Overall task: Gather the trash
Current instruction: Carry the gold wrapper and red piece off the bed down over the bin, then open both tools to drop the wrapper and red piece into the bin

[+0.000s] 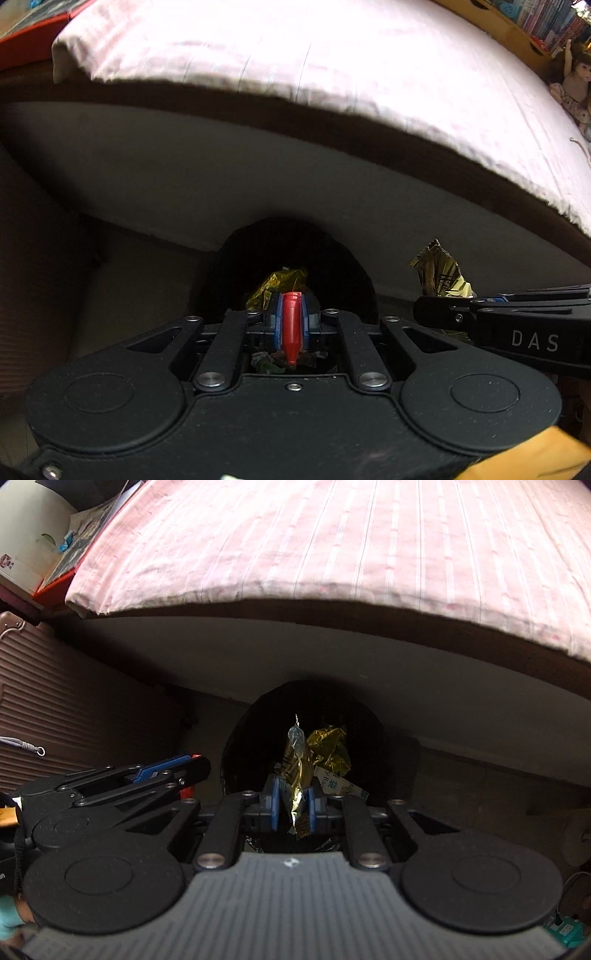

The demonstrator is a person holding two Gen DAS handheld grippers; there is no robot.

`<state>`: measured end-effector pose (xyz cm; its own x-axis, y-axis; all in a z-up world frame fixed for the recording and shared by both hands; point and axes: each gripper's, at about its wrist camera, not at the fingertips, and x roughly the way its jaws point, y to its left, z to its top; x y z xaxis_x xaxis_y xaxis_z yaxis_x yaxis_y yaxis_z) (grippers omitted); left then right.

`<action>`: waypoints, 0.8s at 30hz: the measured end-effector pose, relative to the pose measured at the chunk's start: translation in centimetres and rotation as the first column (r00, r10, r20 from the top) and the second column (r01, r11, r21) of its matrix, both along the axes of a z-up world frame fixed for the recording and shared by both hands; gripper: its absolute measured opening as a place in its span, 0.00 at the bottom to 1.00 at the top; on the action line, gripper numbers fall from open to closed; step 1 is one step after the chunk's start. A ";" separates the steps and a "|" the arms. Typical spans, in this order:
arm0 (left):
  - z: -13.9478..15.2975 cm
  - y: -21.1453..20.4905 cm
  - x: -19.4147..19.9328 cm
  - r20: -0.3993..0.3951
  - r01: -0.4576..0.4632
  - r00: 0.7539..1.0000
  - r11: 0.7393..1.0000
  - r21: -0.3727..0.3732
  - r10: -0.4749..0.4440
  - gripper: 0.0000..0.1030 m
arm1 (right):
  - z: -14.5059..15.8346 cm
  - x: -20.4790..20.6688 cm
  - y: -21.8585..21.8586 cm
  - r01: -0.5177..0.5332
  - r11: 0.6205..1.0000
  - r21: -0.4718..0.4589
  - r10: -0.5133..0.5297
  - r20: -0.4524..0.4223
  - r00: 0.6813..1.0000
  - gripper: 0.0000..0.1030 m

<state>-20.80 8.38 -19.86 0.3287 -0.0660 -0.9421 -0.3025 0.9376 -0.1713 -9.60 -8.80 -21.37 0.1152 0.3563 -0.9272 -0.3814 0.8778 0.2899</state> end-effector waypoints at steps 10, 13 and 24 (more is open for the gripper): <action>-2.6 -0.3 -0.2 -0.059 -0.002 0.998 1.000 0.001 0.002 0.09 | -2.4 -0.3 0.1 0.018 1.000 -0.001 -0.018 -0.052 0.999 0.21; -2.9 -0.1 -0.1 -0.067 -0.005 0.998 1.000 0.001 0.005 0.09 | -2.6 -0.1 -0.2 0.029 1.000 0.010 -0.028 -0.058 0.998 0.22; -3.8 0.0 0.0 -0.083 -0.010 0.997 1.000 0.027 0.012 0.35 | -2.6 -0.5 -0.3 0.043 0.999 0.024 -0.042 -0.050 0.998 0.45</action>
